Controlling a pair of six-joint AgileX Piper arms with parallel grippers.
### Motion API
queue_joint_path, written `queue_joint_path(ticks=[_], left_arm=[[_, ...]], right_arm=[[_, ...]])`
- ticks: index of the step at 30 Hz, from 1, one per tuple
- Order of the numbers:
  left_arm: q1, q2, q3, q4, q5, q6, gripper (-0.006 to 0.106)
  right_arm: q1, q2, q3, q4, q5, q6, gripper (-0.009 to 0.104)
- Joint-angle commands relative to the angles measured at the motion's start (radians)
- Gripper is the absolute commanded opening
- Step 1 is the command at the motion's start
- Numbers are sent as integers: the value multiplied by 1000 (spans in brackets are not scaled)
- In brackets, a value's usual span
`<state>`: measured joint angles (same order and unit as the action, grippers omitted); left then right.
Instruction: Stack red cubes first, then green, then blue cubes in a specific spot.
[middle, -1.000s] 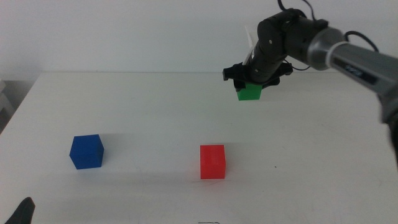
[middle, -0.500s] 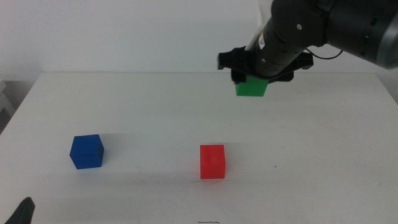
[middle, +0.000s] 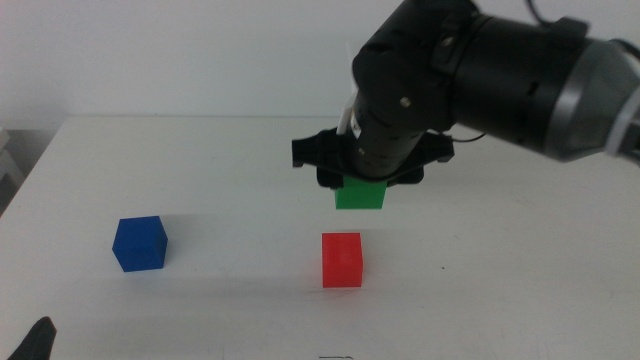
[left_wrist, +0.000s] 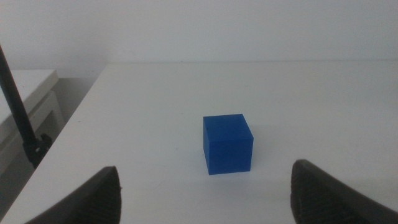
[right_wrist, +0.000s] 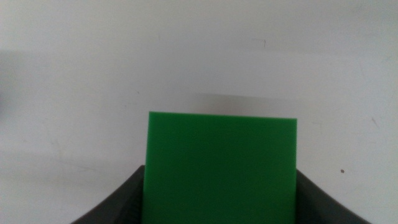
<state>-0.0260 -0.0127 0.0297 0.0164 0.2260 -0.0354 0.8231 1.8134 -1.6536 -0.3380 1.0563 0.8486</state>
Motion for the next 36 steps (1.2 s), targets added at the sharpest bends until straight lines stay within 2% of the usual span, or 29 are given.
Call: queue_joint_path(ticks=[1,36], left_arm=[[0,-18,-4,-10,-79,-13,94],[0,-18,-4,-10,-79,-13,94]], right_arm=[[2,-30,-22,-42,-22,2,-1],[10,140,-22,-4,-55,54,-1]])
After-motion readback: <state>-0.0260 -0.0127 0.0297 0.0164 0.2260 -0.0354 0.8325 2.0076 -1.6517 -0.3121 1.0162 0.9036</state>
